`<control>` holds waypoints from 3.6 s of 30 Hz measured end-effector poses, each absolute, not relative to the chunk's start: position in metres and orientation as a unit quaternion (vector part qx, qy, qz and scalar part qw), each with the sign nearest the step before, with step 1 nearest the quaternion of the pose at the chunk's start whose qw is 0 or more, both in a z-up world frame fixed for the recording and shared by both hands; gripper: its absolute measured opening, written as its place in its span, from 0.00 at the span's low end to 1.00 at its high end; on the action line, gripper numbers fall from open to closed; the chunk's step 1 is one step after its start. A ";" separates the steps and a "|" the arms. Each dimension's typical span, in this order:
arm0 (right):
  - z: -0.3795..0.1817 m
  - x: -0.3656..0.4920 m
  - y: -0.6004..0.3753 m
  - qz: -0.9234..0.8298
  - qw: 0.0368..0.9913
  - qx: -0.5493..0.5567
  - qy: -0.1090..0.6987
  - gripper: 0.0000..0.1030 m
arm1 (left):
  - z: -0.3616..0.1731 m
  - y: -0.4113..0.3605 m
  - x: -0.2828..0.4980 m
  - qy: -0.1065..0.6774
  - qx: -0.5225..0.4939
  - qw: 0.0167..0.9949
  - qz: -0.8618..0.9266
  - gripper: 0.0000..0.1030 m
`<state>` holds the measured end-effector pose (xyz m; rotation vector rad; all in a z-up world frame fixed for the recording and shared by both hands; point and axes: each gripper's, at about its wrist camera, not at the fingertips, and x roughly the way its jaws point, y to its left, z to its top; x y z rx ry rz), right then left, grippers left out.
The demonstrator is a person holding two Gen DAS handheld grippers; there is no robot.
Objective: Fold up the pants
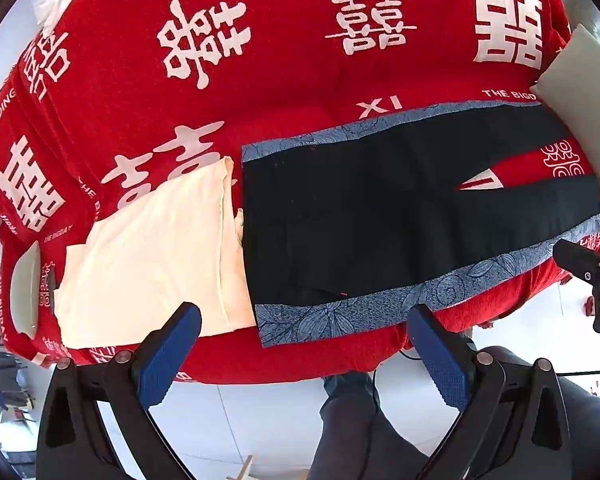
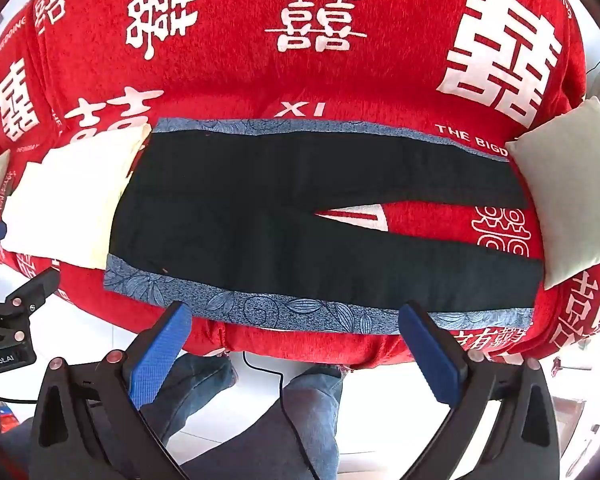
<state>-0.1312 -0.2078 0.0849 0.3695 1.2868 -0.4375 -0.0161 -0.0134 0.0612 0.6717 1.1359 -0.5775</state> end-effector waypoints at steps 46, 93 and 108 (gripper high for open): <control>0.083 -0.122 -0.227 -0.166 0.786 0.163 0.573 1.00 | 0.058 -0.025 -0.015 0.531 0.286 0.762 -0.238 1.00; -0.202 -0.147 -0.187 0.023 0.634 0.598 0.489 0.80 | -0.155 0.056 -0.012 0.675 -0.017 0.707 -0.212 1.00; -0.128 -0.130 -0.249 0.068 0.675 0.648 0.346 0.73 | -0.186 0.034 0.007 0.696 -0.176 0.653 -0.241 1.00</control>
